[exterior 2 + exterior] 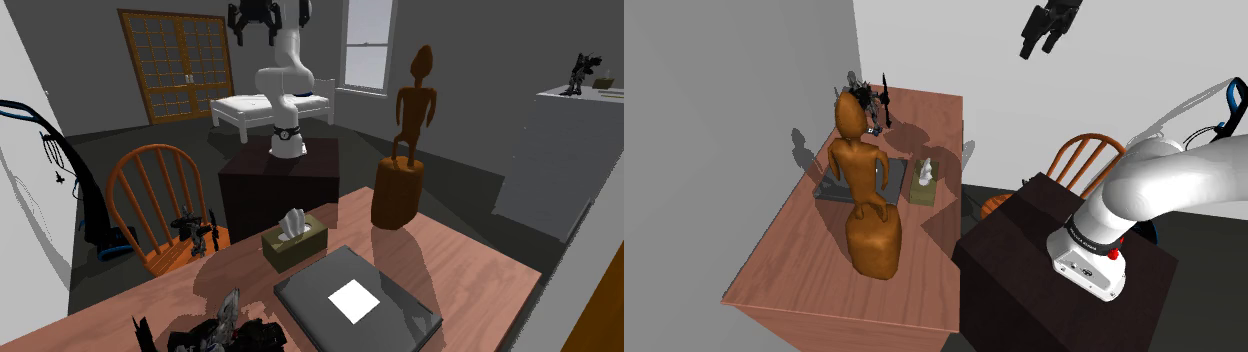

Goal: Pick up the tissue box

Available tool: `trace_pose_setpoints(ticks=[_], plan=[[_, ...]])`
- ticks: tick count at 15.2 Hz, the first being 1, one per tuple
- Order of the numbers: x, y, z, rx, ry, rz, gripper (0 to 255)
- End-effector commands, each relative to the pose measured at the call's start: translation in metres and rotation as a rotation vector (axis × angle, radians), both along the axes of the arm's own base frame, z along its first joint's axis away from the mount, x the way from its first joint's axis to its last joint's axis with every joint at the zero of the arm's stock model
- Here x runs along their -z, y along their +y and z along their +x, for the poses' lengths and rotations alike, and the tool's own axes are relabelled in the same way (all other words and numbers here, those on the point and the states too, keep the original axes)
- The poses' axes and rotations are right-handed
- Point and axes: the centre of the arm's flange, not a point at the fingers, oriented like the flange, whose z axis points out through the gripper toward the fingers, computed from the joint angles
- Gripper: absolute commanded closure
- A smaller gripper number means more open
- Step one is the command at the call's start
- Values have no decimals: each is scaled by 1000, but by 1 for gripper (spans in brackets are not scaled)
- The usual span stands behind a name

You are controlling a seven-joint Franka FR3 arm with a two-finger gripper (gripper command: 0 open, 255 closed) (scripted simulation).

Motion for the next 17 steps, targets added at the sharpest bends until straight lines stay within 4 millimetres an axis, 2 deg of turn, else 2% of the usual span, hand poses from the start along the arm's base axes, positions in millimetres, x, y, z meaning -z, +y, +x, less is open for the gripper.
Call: trace_pose_setpoints(ticks=[1, 9, 17], plan=[[0, 0, 0, 0, 0, 0, 0], [97, 0, 41, -59, 1, 80, 0], [194, 9, 81, -118, 2, 160, 0]])
